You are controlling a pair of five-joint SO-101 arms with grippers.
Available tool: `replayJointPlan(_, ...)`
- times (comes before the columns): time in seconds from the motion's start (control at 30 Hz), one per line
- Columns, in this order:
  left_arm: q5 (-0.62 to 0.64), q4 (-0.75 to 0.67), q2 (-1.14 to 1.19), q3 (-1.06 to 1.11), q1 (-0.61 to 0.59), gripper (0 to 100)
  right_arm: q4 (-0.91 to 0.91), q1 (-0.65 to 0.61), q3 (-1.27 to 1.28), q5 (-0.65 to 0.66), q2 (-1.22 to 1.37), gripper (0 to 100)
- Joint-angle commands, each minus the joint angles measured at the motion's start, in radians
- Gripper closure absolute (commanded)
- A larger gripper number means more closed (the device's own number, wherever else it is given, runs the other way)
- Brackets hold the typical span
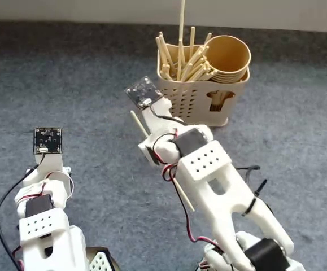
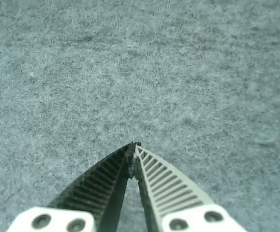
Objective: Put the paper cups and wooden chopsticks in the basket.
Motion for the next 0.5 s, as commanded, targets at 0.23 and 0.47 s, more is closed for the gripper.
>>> replayJointPlan(0.23,-0.008,-0.018,-0.016,-0.001,0.025,99,0.004,0.116,-0.016,-0.006,-0.354,99.3)
replayJointPlan(0.47,-0.008,-0.018,-0.016,-0.001,0.025,99,-0.251,0.119,-0.016,-0.006,-0.446,99.3)
